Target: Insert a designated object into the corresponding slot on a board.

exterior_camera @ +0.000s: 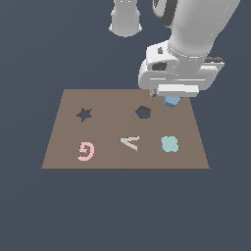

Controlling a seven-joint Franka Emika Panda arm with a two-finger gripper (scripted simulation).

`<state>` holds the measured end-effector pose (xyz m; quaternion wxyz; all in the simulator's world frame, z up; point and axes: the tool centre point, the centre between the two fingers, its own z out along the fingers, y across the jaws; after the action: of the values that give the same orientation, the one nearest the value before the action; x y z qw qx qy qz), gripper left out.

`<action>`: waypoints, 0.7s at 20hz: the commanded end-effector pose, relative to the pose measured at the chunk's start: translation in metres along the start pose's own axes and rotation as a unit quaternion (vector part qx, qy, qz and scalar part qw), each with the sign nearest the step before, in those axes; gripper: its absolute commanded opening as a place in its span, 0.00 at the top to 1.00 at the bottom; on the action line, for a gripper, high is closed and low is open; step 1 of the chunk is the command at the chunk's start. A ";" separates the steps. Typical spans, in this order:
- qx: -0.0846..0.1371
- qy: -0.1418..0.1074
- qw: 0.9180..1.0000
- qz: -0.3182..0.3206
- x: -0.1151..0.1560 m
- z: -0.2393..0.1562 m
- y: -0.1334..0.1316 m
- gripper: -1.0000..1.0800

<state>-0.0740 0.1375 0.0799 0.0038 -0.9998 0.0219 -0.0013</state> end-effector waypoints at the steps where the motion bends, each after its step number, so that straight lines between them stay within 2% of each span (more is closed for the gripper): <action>1: -0.001 0.000 1.000 0.002 -0.008 0.012 -0.013 0.04; 7: -0.003 -0.001 1.000 0.004 -0.016 0.028 -0.031 0.04; 14: -0.004 -0.002 1.000 0.003 -0.017 0.032 -0.032 0.04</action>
<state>-0.0894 0.1707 0.0495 0.0003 -0.9997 0.0249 0.0002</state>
